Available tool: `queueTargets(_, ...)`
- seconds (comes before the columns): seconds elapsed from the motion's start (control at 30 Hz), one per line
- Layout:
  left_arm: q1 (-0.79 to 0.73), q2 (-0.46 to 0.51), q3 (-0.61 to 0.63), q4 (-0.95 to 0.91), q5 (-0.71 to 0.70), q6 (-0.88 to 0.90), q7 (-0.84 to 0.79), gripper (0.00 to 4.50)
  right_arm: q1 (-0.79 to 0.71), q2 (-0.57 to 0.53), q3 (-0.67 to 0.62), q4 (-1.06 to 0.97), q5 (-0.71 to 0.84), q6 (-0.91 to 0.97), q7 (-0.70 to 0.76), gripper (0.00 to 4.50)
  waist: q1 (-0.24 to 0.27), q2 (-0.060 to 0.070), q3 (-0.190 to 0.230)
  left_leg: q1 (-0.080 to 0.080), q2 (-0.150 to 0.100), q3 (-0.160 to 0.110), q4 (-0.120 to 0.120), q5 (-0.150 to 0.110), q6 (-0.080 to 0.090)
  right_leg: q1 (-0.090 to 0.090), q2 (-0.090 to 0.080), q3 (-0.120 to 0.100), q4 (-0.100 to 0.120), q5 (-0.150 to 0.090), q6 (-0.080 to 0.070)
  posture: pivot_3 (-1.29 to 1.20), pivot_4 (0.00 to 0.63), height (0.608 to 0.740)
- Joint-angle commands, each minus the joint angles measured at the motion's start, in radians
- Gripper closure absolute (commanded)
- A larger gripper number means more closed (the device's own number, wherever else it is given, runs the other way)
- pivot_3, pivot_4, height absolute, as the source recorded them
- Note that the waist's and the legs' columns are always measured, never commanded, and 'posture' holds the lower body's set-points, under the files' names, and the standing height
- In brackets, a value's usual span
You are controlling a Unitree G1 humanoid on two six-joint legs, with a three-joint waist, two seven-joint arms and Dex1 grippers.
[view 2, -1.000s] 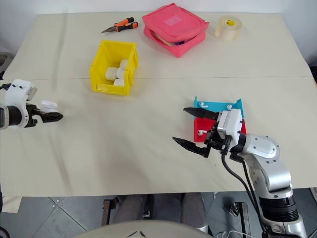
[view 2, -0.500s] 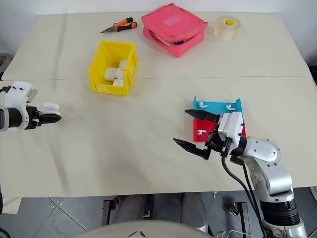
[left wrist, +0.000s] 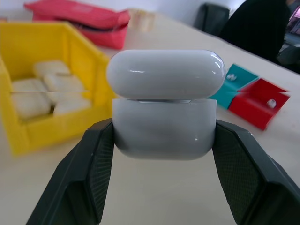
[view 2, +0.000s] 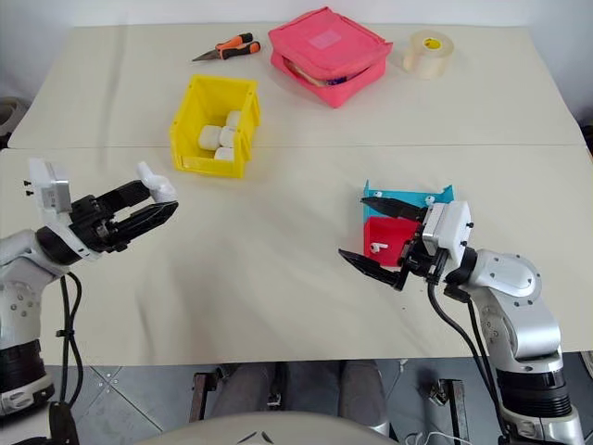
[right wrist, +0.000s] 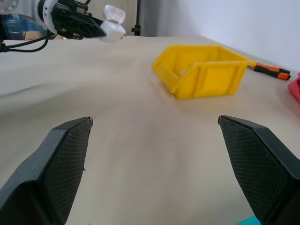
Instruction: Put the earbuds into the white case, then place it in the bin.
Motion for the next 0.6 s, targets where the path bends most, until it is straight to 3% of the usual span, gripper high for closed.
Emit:
queueTargets(0.03,0.003,-0.057,-0.085,-0.06,0.014,-0.147,-0.034,1.73,0.015,-0.023,-0.065,-0.026,0.007,-0.013,-0.011,0.0,0.004,0.0,0.0,0.0,0.0,0.0,0.0,0.0,0.0,0.0,0.0,0.0,0.0,0.0,0.0,0.0,0.15,0.74)
queueTargets(0.2,-0.087,-0.301,-0.365,0.035,0.088,-0.353,-0.079,1.73,0.191,-0.089,-0.272,-0.112,0.016,0.003,-0.032,0.0,0.035,0.002,-0.002,-0.001,-0.002,0.004,0.001,0.0,0.001,0.002,-0.001,-0.002,-0.001,0.0,0.0,0.0,0.15,0.74)
queueTargets(0.3,-0.118,-0.379,-0.412,0.097,0.105,-0.476,-0.114,1.73,0.31,-0.098,-0.373,-0.189,0.038,0.024,-0.04,0.0,0.035,0.0,-0.002,-0.002,-0.002,0.007,0.002,-0.001,0.003,0.002,0.0,-0.002,-0.003,0.001,0.001,0.0,0.15,0.74)
queueTargets(0.4,-0.174,-0.427,-0.47,0.2,0.158,-0.623,-0.162,1.73,0.428,-0.082,-0.469,-0.237,0.052,0.037,-0.045,0.0,0.029,0.001,-0.002,0.0,0.0,0.009,0.001,-0.001,0.003,0.002,0.001,-0.002,-0.003,0.001,0.001,0.0,0.15,0.74)
queueTargets(0.6,-0.244,-0.448,-0.512,0.274,0.097,-0.632,-0.275,1.73,0.603,-0.047,-0.561,-0.293,0.055,0.051,-0.057,0.0,0.021,0.001,-0.003,0.001,0.0,0.011,0.001,-0.001,0.004,0.003,0.001,0.0,-0.003,0.001,0.001,0.0,0.15,0.74)
